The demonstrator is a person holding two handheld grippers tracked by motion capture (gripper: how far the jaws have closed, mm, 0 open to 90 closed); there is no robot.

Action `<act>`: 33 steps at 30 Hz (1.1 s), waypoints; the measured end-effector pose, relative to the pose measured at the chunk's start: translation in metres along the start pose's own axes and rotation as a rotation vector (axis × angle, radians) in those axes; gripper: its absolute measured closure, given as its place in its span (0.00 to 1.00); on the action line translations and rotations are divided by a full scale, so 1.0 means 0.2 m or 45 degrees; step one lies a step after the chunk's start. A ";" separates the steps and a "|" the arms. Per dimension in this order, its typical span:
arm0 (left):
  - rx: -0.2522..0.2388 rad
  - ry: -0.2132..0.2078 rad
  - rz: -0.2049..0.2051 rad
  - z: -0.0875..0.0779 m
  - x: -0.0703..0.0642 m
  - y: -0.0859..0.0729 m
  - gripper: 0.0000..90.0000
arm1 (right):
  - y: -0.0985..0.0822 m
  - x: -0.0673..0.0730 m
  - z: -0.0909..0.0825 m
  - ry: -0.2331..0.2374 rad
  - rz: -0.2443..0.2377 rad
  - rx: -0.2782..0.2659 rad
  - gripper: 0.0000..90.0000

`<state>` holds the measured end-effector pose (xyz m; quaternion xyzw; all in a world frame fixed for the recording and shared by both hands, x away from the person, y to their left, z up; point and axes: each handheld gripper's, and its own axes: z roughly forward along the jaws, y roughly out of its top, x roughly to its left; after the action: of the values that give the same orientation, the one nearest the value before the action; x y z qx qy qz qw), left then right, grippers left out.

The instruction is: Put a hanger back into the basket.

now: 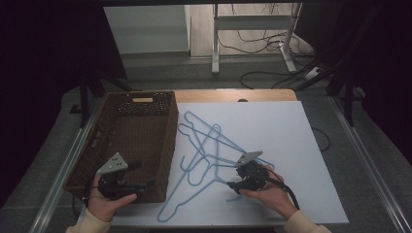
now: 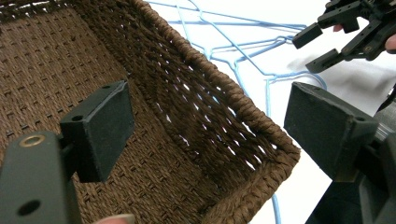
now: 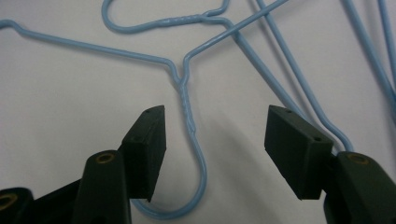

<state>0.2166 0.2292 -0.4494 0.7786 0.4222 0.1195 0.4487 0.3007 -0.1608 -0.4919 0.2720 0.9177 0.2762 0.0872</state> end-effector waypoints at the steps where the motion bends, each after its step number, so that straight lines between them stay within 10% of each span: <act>1: 0.000 0.000 0.000 0.00 0.00 0.00 0.18 | 0.01 0.01 0.01 0.004 -0.005 0.014 0.46; 17: -0.001 -0.001 0.002 0.00 0.00 0.00 0.18 | 0.08 0.06 0.12 -0.009 -0.136 0.197 0.70; 33: -0.010 -0.005 0.024 -0.01 -0.04 0.02 0.19 | 0.10 0.04 0.12 0.094 -0.120 0.251 0.95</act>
<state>0.2131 0.2235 -0.4445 0.7810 0.4133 0.1238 0.4515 0.3101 -0.1316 -0.5013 0.2253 0.9548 0.1899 0.0392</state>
